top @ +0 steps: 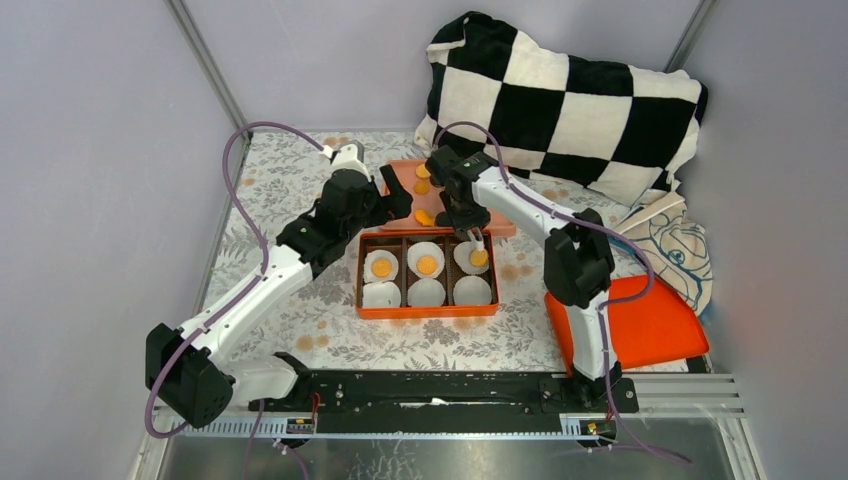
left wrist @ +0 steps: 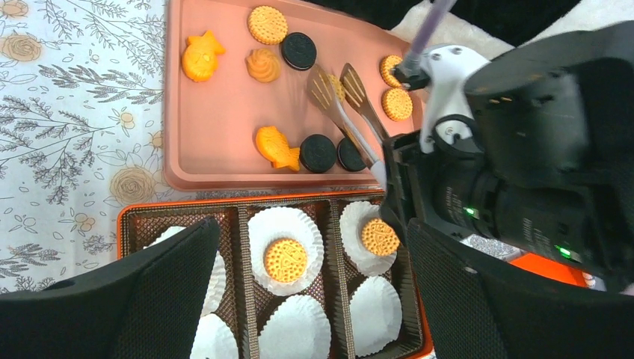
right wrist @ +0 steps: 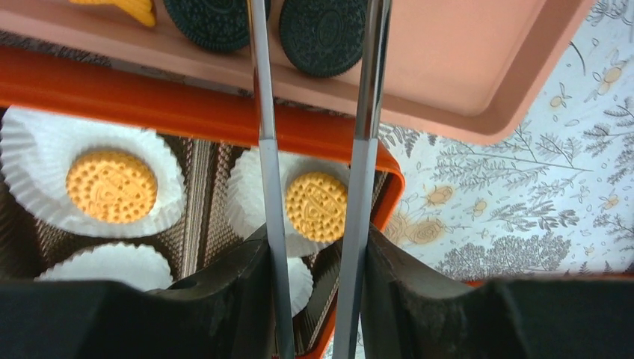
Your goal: Pack the cookies
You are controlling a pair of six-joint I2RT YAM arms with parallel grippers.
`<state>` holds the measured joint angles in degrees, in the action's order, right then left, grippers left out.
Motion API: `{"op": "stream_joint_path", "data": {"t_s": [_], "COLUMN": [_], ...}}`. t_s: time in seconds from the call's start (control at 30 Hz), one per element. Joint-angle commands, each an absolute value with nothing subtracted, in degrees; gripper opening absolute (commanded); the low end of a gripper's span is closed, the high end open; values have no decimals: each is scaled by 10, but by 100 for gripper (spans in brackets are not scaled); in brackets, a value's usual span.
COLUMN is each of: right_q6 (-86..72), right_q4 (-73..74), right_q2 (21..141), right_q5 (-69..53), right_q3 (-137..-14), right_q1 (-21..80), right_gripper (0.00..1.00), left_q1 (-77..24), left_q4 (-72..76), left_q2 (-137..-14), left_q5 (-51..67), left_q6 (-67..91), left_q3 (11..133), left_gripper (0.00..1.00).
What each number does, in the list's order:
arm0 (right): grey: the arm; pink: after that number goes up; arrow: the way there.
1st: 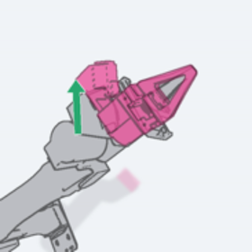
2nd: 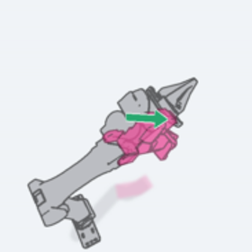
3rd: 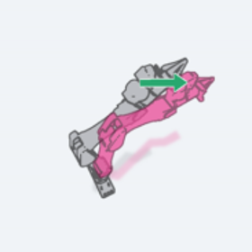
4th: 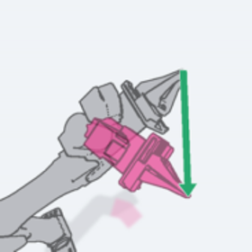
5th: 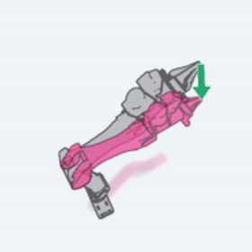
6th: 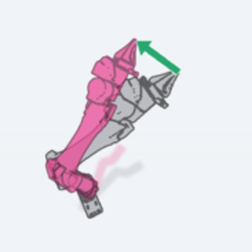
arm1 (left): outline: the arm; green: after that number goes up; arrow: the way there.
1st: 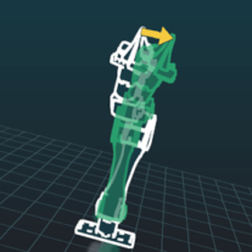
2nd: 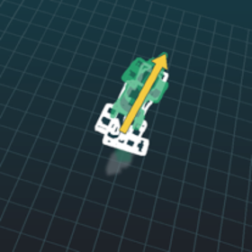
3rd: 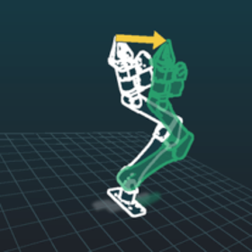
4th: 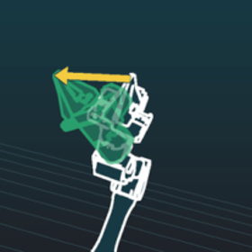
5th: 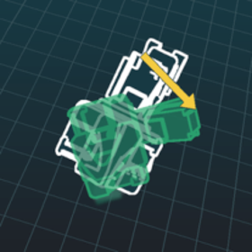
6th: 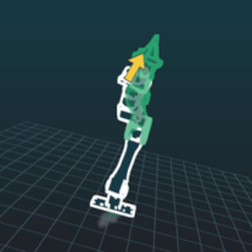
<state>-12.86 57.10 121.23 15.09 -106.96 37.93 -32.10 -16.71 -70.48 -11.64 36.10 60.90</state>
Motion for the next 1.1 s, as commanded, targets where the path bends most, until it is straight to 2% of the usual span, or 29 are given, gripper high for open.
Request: {"op": "stream_joint_path", "data": {"t_s": [0.0, 0.23, 0.43, 0.67, 0.83, 0.93, 1.0, 1.07], "right_q6": [-123, -119, -121, -131, -135, -136, -136, -138], "right_q4": [547, 540, 550, 549, 551, 540, 534, 533], "right_q2": [1098, 982, 918, 918, 947, 960, 969, 977], "right_q5": [163, 114, 73, 26, 3, 1, 1, -12], "right_q3": [-1049, -979, -931, -906, -893, -883, -878, -878], "right_q1": [394, 428, 526, 627, 663, 673, 674, 674], "right_gripper": [5, 2, 1, 3, 4, 7, 18, 23], "left_q1": [-314, -234, -151, -128, -127, -127, -127, -127], "left_q4": [-180, -220, -232, -231, -231, -228, -222, -218], "left_q2": [-700, -718, -738, -744, -740, -737, -732, -725], "left_q5": [-139, -139, -94, -67, -60, -56, -52, -56], "left_q6": [365, 421, 461, 472, 470, 467, 465, 464], "left_q3": [626, 644, 654, 649, 636, 633, 628, 622], "left_gripper": [99, 99, 99, 99, 99, 99, 99, 99]}}
